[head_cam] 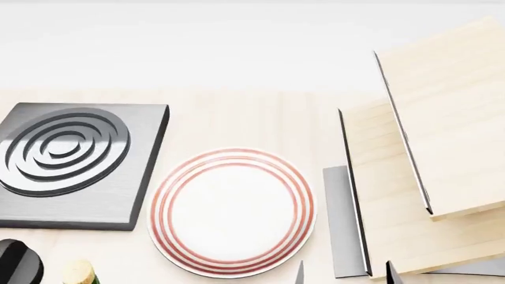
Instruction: Pick up the akita bowl and put it on the plate.
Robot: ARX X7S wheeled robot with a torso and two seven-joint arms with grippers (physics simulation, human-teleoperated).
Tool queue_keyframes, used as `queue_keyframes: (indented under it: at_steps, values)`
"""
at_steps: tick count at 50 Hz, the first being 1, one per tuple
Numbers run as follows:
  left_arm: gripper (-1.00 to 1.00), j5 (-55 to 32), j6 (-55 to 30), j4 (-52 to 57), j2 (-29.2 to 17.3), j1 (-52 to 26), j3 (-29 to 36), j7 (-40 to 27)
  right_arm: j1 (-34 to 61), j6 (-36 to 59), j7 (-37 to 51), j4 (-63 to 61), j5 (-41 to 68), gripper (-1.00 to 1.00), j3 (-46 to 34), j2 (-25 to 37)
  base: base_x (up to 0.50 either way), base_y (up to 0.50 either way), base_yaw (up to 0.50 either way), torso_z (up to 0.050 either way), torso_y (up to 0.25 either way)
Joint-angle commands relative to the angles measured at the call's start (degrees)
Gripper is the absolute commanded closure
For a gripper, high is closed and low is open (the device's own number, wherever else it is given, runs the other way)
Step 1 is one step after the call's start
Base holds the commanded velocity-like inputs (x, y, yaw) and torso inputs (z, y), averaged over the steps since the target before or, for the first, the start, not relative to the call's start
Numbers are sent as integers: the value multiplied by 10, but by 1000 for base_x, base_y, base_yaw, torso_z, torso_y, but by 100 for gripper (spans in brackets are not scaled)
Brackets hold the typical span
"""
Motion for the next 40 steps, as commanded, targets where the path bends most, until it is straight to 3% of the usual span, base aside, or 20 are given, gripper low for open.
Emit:
queue_keyframes:
  at_steps: [1, 11, 16, 40]
  values:
    - [-100, -13, -47, 63, -34, 26, -88, -36, 1, -1, 3, 0, 0, -100, -3, 3, 0, 0, 0, 0, 0]
    - [-100, -18, -97, 100, -66, 56, -158, -52, 0, -4, 5, 1, 0, -100, -4, 5, 0, 0, 0, 0, 0]
    - [-100, -67, -123, 100, -87, 73, -194, -35, 0, -5, 6, 3, -3, -100, -8, 5, 0, 0, 0, 0, 0]
    - [-100, -120, -241, 78, -158, 100, -278, -13, 7, -4, 10, 14, -9, -100, -21, 6, 0, 0, 0, 0, 0]
